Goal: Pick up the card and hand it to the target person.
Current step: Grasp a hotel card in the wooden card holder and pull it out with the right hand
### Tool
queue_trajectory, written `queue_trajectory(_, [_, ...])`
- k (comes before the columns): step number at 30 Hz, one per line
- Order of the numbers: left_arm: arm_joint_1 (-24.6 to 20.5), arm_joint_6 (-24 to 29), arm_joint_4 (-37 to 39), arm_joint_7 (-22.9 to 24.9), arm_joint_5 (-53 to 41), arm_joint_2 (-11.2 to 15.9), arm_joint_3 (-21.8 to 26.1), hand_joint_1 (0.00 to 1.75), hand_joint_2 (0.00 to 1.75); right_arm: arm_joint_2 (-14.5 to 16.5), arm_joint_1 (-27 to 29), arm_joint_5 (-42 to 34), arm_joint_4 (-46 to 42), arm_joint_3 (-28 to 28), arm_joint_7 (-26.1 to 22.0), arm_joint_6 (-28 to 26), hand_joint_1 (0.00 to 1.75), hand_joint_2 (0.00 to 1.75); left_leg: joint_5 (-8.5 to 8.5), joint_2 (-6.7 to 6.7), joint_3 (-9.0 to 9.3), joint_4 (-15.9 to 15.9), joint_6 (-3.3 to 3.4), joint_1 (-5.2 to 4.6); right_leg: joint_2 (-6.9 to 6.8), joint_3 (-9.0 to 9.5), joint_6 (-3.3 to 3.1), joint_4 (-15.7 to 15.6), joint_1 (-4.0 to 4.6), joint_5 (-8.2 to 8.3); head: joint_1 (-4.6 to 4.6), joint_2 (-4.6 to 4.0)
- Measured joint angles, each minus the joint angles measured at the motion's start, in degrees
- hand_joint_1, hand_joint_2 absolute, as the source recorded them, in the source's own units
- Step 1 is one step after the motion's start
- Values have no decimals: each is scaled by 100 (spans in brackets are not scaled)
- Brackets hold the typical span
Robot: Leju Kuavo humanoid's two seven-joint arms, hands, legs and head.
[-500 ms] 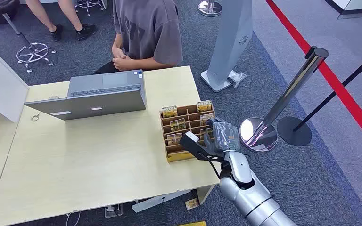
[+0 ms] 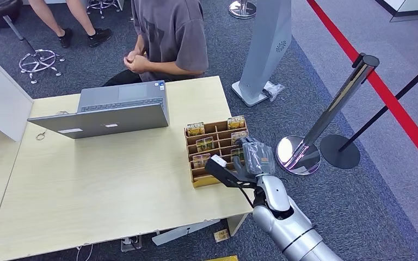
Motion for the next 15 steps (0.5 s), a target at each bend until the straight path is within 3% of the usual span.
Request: queue_trajectory(15, [0,0,1,1,19,0,0,0,0,-55,-1,395,-1,95,251,43,95,175,0,0,0,0,-1,0,0,-5,-1,9,0,-1,-1,0])
